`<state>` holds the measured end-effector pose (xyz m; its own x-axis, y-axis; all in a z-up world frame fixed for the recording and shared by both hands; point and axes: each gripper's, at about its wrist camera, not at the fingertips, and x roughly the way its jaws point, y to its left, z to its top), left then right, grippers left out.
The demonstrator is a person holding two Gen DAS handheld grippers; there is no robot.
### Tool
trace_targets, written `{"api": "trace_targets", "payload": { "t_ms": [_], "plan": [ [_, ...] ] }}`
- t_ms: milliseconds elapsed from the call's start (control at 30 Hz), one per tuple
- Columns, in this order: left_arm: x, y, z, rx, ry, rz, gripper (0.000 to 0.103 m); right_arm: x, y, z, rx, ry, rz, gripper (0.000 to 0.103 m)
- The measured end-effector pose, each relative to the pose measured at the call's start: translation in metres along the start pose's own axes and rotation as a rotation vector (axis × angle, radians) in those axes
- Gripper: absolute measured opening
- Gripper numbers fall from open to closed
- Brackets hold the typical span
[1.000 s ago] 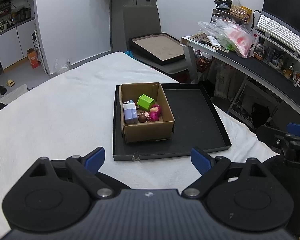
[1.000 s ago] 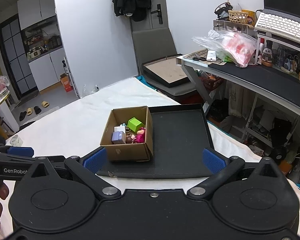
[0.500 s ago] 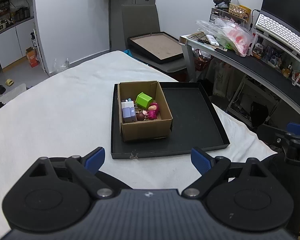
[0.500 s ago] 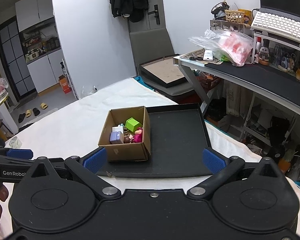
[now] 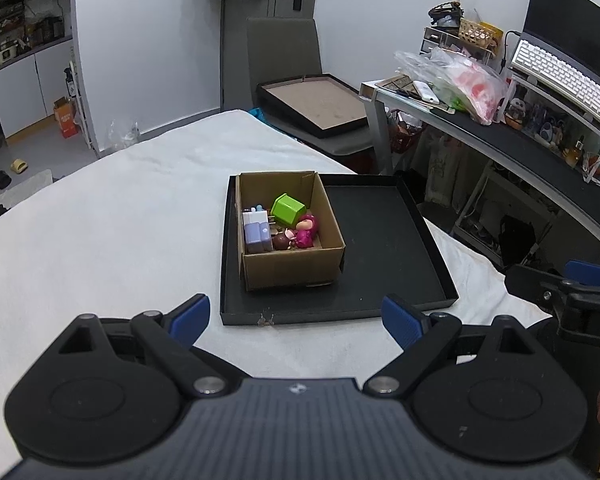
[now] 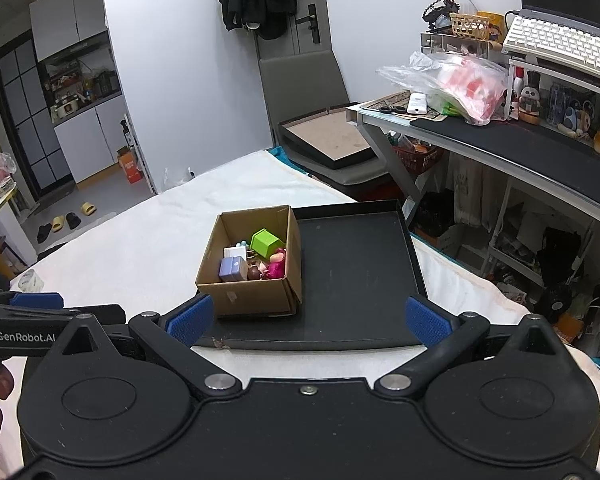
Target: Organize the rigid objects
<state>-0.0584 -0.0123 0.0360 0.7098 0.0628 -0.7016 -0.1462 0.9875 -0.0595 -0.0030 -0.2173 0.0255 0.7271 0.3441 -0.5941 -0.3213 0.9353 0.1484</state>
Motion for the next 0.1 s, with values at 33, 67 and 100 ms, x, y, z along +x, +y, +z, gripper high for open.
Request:
{"api": "trace_targets", "payload": {
  "t_ms": [33, 67, 100],
  "plan": [
    [0.0000, -0.0003, 0.0003, 0.007, -0.004, -0.001, 0.092, 0.0008, -0.0002, -0.0003, 0.001, 0.001, 0.002, 0.103],
    [0.0004, -0.0005, 0.0006, 0.014, -0.007, -0.003, 0.092, 0.0027, -0.0007, -0.0003, 0.003, 0.005, 0.002, 0.103],
    [0.0010, -0.0005, 0.0007, 0.020, -0.009, -0.007, 0.092, 0.0041, -0.0013, -0.0002, 0.004, 0.008, 0.002, 0.103]
  ]
}}
